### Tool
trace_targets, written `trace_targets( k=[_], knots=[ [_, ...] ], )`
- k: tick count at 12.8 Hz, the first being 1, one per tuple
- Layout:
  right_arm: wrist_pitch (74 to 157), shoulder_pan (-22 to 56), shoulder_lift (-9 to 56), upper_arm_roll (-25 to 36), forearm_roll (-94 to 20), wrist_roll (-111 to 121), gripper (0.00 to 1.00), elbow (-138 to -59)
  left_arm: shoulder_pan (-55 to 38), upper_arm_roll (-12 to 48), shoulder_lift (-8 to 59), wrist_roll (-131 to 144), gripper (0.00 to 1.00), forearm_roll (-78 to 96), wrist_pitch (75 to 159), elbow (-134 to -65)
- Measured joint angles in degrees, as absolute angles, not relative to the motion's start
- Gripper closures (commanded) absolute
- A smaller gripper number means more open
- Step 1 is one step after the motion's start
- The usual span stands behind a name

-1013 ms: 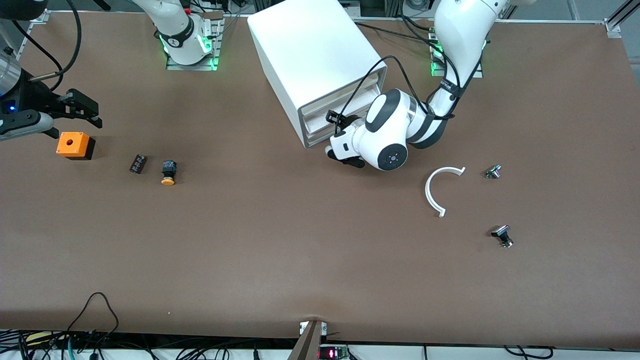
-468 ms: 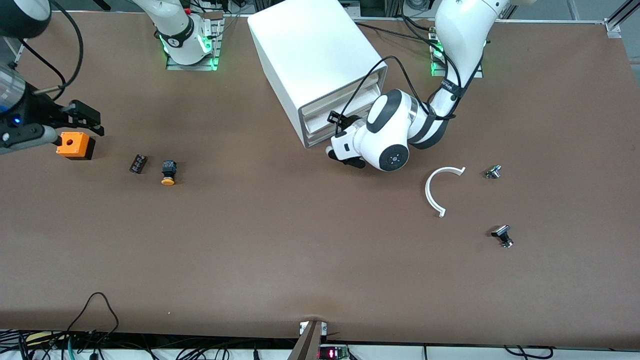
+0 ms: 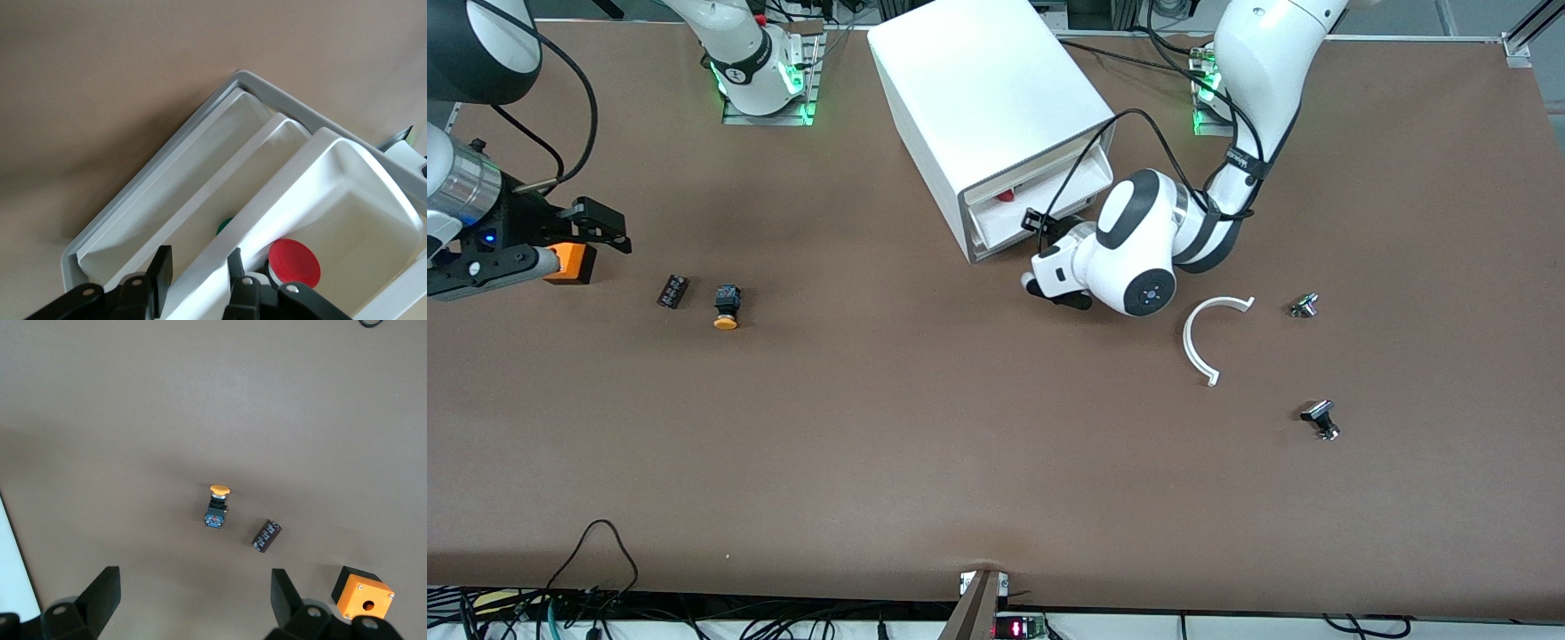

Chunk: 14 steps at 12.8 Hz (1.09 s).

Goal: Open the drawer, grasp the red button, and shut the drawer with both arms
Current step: 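Pull the white drawer open with the left gripper while the right gripper advances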

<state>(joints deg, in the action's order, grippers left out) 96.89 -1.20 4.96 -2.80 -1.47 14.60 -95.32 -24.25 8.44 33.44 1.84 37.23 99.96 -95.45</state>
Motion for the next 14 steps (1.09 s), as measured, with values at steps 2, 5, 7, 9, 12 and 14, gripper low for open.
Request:
trace_targets(
  k=[2,5,7,9,12,14],
  knots=[
    [96.9,-0.8,5.1,-3.3,-1.5,14.6,0.0,-95.3,-23.4,8.4,33.5,1.8,0.71,37.2,100.0,-95.3],
    [96.9,0.9,5.1,-3.6,-1.5,14.6,0.0,-95.3,-22.3,8.3,33.6,1.8,0.71,37.2,100.3,-95.0],
    [97.0,2.1,5.4,-3.7,-1.5,14.5,0.0,-95.3,-21.5,8.3,33.7,1.8,0.71,37.2,100.5,-94.5],
    [97.2,3.2,6.5,-3.7,-1.6,14.5,0.0,-95.2,-20.7,8.0,34.1,1.9,0.71,37.2,100.6,-93.7],
    [97.7,4.8,9.0,-3.7,-2.1,13.0,0.0,-93.4,-19.8,7.8,35.1,2.0,0.71,37.2,100.6,-92.0],
    [97.7,6.1,10.1,-3.7,-3.9,10.0,0.0,-91.7,-19.4,7.7,35.6,2.0,0.71,37.2,100.6,-91.2]
  ],
)
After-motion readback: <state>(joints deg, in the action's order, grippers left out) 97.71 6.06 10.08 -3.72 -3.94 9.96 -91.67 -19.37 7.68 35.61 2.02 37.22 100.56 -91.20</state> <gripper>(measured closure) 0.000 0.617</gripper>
